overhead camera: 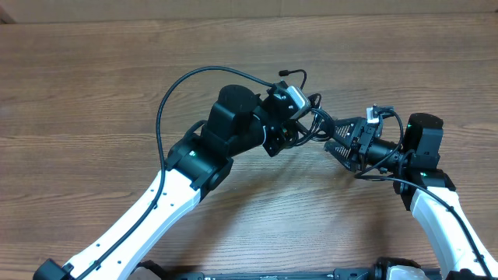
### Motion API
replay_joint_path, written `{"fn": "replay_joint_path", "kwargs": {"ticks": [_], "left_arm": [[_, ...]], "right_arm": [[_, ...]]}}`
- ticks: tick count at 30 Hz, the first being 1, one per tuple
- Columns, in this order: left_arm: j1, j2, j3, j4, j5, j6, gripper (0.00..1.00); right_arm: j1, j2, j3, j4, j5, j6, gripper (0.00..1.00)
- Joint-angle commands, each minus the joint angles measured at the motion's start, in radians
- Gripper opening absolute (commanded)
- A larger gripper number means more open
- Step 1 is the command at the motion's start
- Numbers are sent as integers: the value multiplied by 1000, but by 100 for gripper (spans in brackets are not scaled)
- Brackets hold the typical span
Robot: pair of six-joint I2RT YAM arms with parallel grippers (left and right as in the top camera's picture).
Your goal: Untangle cables
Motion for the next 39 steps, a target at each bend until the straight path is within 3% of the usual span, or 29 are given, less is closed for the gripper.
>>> {"fn": "replay_joint_path", "kwargs": {"ticks": [1, 9, 19, 23, 39], "left_arm": [[-6, 12, 29, 34, -88, -28, 4], [-6, 3, 29, 116, -295, -138, 4], [-24, 4, 29, 145, -240, -138, 4], [-51, 4, 29, 144, -248, -84, 4], [-132, 31, 29, 207, -263, -82, 4]], "right_arm": [[7, 3, -5, 9, -24, 26, 99], [7, 3, -5, 9, -34, 26, 99], [8, 3, -5, 114, -86, 176, 100], [8, 3, -5, 174, -89, 236, 100], [8, 3, -5, 204, -66, 258, 100]]}}
